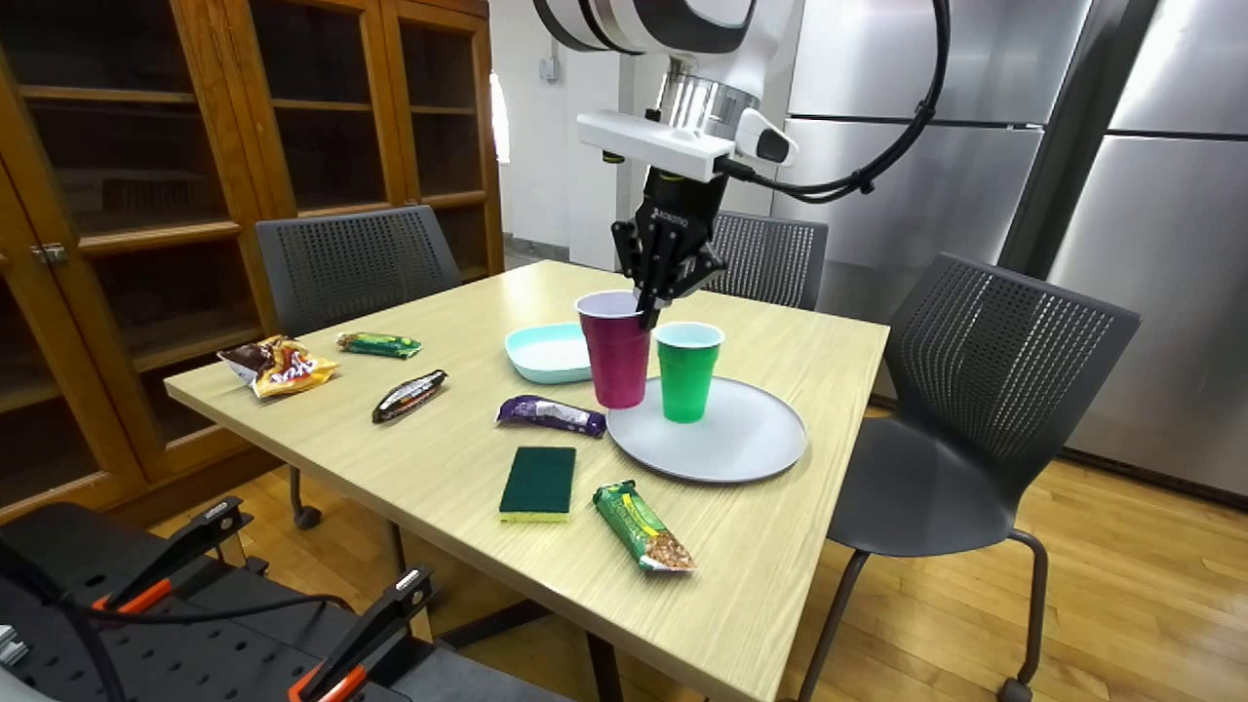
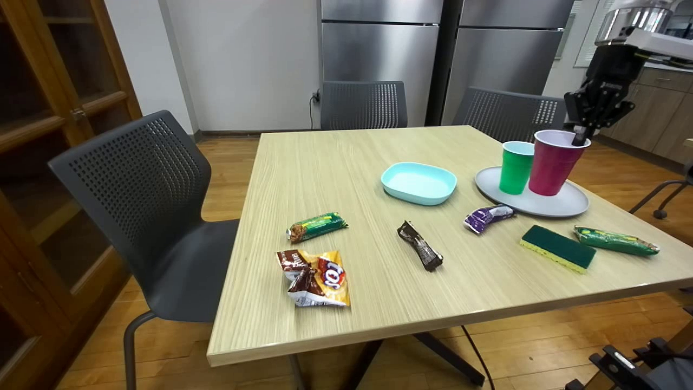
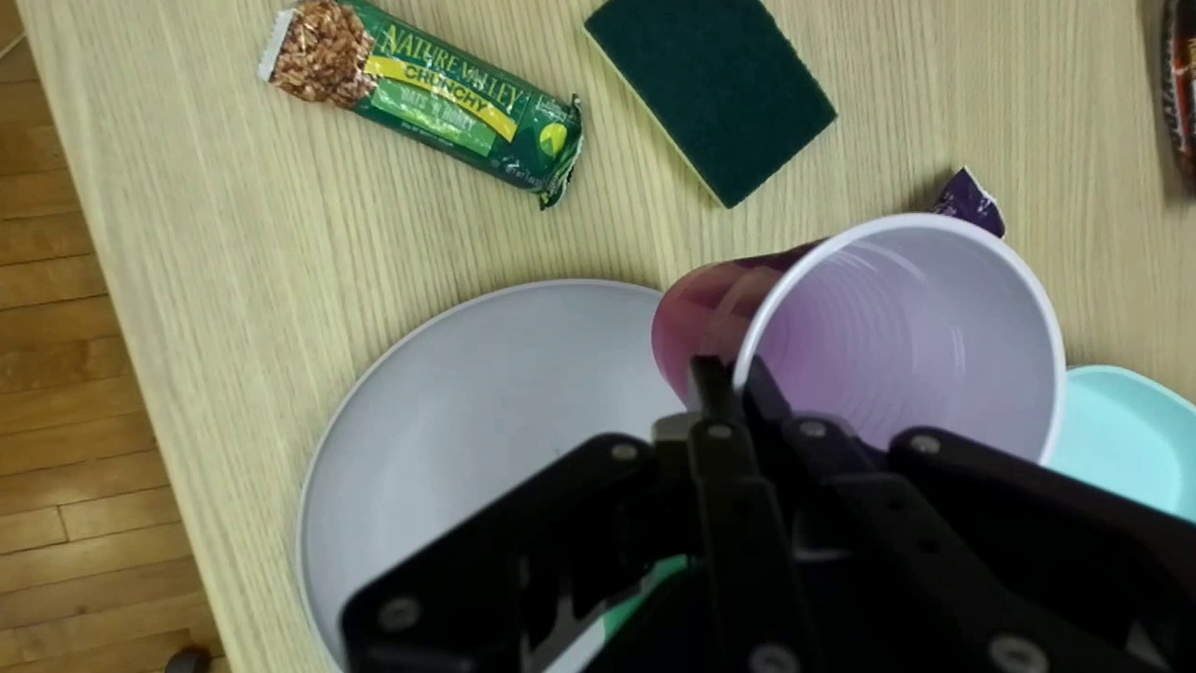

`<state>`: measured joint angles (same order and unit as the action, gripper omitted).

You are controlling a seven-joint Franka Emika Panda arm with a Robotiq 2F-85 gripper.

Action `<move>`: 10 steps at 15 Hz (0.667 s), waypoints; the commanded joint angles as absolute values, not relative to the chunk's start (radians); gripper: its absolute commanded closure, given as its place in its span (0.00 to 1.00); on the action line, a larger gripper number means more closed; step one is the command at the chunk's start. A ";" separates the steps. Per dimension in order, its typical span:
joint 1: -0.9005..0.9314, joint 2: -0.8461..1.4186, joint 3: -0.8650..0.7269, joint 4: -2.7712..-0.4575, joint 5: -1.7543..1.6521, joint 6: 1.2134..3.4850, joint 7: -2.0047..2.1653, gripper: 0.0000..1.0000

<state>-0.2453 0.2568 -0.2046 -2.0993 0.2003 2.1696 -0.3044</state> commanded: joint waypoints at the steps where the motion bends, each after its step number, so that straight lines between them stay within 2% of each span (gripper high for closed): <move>1: -0.289 0.360 -0.188 -1.966 0.237 2.090 -0.313 0.99; 10: -0.342 0.496 -0.169 -1.818 0.238 2.017 -0.310 0.99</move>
<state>-0.3053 0.4530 -0.1956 -1.8917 0.2229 2.0792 -0.3043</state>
